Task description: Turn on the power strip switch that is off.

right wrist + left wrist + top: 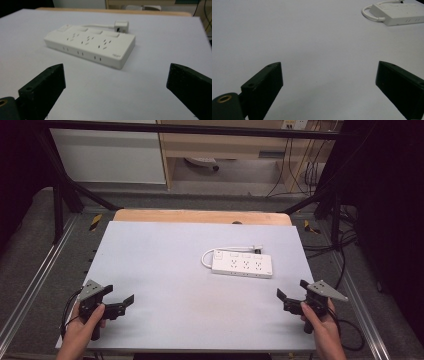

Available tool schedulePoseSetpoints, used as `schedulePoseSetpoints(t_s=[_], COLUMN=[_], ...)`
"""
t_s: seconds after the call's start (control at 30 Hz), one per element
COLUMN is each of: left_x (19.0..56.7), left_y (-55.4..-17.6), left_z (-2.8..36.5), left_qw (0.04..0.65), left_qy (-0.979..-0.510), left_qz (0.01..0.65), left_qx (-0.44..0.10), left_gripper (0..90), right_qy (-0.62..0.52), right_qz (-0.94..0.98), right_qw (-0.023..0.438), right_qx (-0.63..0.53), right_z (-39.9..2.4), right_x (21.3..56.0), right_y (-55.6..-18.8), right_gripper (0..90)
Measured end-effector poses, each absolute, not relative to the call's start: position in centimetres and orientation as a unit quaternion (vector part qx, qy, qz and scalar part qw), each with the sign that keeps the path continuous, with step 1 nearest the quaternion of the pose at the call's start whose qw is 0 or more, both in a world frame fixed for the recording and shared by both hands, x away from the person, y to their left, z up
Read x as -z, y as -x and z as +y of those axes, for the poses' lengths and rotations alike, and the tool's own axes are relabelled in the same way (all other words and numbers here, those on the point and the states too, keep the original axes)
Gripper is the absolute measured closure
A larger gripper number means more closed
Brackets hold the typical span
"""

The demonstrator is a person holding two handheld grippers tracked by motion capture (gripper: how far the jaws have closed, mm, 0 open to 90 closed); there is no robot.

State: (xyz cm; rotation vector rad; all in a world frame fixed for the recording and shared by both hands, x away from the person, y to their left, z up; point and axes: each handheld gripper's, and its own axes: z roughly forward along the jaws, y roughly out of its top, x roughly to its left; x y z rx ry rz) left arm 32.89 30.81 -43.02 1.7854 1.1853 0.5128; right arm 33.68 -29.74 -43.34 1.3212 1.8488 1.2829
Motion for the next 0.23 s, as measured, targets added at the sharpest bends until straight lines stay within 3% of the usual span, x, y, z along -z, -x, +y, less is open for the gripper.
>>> schedulePoseSetpoints(t_s=[0.23], left_x=[43.0], left_y=[-32.9], left_z=[30.7], left_qw=[0.451], left_qy=[-0.725], left_qz=[0.477], left_qx=[-0.208], left_gripper=[7.4], right_qy=[-0.468], right_qz=[0.743], right_qw=[0.224], right_qx=[-0.423], right_z=[-26.8], right_x=[45.6], right_y=[-34.7], right_gripper=[3.0])
